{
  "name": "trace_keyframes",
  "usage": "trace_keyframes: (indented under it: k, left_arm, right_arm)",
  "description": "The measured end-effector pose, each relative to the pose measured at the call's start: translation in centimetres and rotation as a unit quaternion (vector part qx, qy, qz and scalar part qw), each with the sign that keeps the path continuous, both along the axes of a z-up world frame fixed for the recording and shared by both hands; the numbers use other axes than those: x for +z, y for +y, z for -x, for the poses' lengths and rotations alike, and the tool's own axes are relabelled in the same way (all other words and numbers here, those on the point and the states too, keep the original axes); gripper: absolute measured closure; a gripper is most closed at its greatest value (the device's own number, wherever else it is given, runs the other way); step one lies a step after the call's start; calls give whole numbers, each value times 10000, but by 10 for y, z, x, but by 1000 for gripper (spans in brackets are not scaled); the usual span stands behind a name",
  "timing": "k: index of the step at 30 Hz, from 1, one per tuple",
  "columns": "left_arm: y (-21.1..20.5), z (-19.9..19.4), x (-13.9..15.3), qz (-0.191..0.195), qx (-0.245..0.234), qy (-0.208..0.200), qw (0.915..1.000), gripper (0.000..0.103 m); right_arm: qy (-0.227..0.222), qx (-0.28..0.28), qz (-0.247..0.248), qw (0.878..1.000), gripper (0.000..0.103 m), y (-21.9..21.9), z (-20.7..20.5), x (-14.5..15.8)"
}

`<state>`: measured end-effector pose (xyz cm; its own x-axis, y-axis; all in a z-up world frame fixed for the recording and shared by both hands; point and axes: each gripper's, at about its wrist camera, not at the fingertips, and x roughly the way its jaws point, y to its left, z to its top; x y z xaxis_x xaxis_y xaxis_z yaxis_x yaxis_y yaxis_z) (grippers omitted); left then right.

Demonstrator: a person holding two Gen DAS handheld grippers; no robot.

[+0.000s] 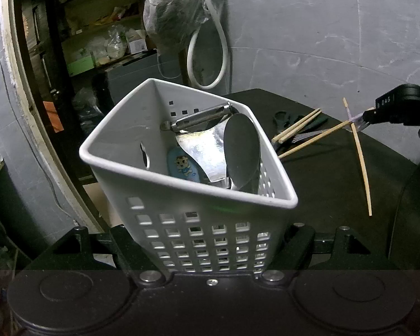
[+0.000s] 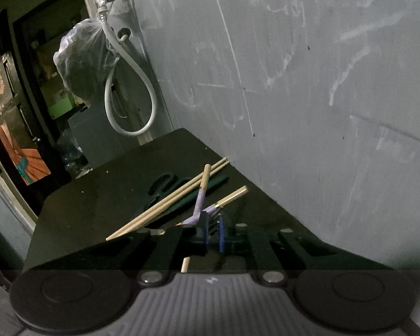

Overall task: Organize utensils
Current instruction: 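Lower the right gripper onto the silver fork and close on it, then lift the fork with the right gripper and carry it toward the basket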

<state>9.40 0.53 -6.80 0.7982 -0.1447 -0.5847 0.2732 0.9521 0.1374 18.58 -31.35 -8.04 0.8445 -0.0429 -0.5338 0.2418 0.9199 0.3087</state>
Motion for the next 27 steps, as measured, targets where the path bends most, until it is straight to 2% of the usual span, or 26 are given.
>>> trace_keyframes:
  k: [13,27]
  left_arm:
    - [-2,1,0,-53,-23,-22,10000,25]
    - [-2,1,0,-52,-22,-18,10000,25]
  right_arm:
    - [-289,-92,198,9993,100,-3,18,18]
    - [-319,-187,308,9988,101,-8,28,22]
